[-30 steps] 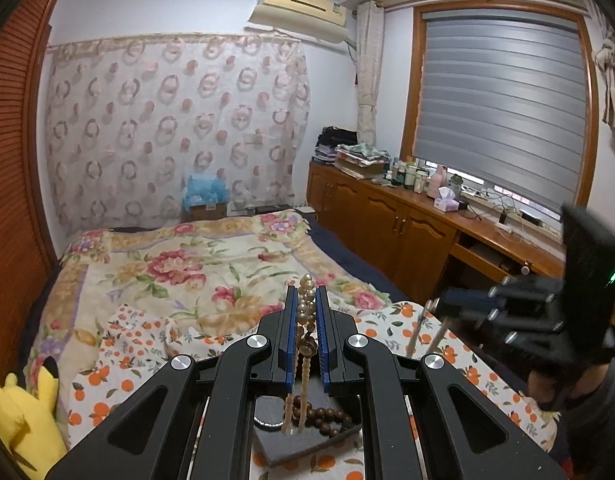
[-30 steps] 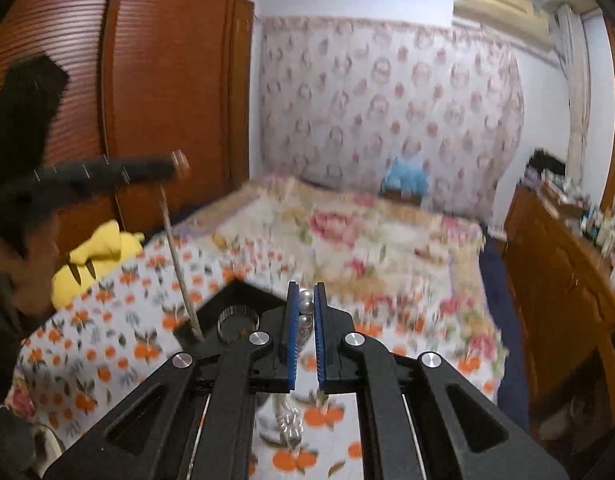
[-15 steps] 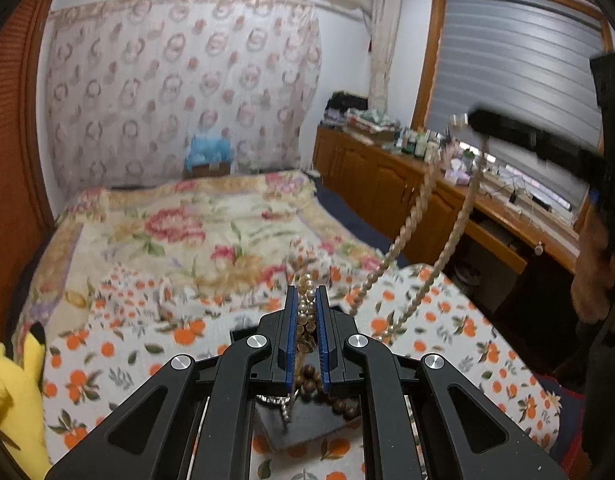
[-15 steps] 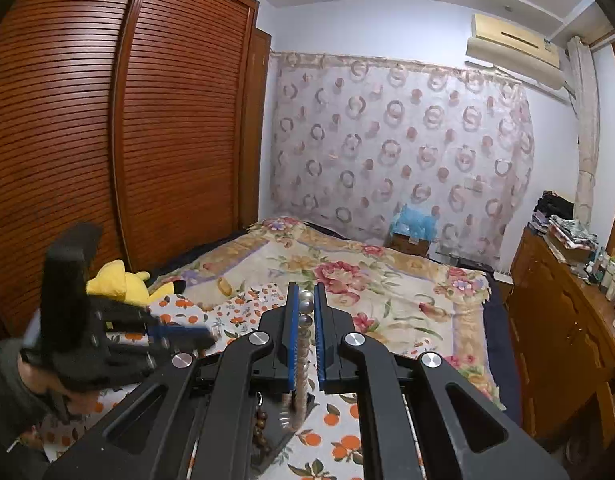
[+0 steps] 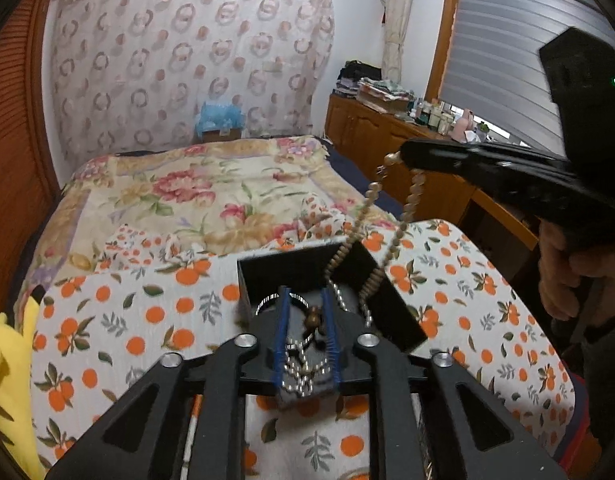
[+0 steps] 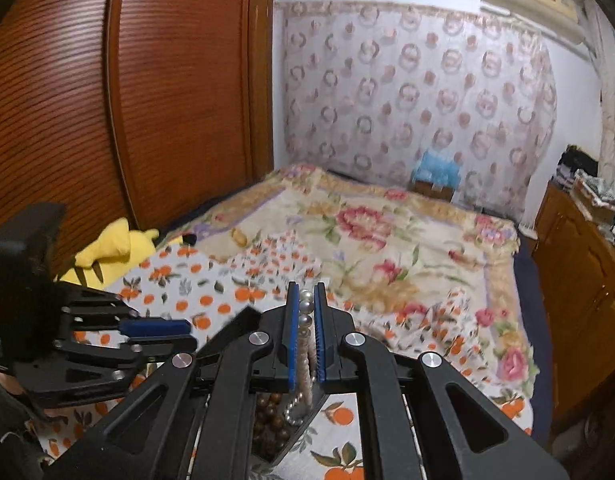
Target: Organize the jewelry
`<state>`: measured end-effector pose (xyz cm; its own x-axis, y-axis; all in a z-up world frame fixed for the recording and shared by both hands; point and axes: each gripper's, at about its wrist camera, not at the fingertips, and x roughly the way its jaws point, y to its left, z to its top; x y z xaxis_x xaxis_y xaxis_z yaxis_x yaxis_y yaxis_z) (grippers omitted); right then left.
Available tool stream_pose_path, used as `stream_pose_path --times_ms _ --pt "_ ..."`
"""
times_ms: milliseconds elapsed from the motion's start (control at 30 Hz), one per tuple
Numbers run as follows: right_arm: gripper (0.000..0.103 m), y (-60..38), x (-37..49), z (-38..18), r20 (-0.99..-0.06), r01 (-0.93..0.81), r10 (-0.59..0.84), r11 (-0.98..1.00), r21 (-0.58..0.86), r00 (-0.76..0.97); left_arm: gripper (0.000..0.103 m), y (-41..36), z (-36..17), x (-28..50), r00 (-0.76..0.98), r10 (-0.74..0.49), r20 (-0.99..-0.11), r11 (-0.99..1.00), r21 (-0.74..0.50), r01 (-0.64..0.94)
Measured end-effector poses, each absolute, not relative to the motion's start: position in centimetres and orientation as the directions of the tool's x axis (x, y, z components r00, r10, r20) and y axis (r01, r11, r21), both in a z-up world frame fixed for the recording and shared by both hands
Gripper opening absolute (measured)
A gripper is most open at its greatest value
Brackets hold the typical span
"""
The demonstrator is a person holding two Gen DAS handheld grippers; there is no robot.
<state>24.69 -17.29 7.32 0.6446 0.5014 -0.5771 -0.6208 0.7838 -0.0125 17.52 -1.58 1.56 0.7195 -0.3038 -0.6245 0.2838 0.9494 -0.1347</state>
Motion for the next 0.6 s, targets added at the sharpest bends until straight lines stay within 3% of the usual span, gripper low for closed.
stream_pose_path --times_ms 600 --pt "0.009 -19.5 17.1 3.3 -0.586 -0.595 0.501 0.803 0.039 0.638 0.027 -1.4 -1.7 10.1 0.708 -0.265 -0.654 0.962 -0.124 0.245"
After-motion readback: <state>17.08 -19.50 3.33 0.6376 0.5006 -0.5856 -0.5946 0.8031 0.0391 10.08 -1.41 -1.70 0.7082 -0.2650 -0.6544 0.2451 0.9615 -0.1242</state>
